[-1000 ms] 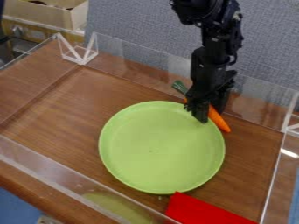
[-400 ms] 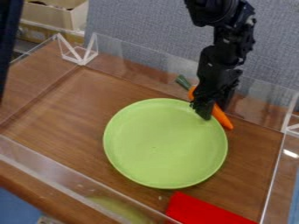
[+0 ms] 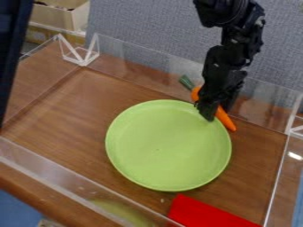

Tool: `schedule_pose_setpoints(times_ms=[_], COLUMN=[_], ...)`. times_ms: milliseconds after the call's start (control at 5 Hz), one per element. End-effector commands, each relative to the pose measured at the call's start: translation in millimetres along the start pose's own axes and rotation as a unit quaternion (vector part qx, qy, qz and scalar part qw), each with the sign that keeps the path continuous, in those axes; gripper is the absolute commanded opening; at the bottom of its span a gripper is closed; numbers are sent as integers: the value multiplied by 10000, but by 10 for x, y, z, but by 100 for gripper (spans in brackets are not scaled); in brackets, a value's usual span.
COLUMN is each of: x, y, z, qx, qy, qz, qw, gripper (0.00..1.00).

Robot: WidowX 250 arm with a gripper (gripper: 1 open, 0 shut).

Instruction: Put the carrot on the left side

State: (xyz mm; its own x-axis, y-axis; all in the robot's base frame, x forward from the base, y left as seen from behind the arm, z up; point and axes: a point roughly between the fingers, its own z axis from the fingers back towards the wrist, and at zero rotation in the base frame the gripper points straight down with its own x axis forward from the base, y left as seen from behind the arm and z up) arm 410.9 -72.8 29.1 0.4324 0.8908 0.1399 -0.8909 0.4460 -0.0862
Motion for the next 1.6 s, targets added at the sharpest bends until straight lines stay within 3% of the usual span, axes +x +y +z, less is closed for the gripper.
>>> schedule_pose_setpoints(times_ms=[0,400,1200,1400], x=[27,90,158,217], y=[-70,30,27,85], z=[-92,-118,410,559], qx=[-72,21,-74,-104], qy=[-63,-86,450,595], qz=[228,430,601,665], qw=[9997,9990,9972,9960], gripper=[0,0,0,100])
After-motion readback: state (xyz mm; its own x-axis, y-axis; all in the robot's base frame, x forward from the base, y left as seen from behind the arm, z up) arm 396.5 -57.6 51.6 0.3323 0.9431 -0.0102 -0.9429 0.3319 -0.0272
